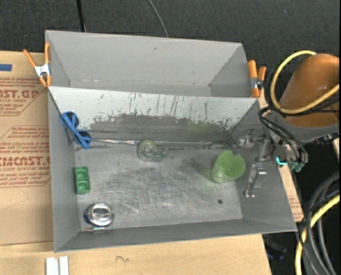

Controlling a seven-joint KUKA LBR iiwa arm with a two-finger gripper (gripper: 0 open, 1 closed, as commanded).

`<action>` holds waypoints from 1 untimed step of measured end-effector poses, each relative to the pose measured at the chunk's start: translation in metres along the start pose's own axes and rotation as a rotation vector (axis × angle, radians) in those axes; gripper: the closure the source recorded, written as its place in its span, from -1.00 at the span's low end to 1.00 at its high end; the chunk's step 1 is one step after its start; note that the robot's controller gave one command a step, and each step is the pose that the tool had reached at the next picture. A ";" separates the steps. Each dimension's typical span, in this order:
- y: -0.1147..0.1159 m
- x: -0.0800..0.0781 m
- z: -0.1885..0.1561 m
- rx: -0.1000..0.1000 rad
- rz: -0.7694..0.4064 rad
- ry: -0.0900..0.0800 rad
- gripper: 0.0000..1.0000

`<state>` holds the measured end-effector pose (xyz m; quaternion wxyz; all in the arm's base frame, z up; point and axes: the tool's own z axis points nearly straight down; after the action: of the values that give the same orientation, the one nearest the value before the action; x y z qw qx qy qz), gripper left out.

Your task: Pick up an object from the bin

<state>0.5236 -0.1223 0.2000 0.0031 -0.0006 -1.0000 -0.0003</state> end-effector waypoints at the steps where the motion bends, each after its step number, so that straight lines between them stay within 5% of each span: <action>1: -0.029 -0.069 0.128 0.002 -0.153 -0.022 -1.00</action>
Offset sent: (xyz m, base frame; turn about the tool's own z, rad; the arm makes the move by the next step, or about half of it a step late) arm 0.0627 -0.0299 -0.1300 -0.1548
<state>0.5915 -0.1509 0.0719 -0.0081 0.0760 -0.9971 0.0003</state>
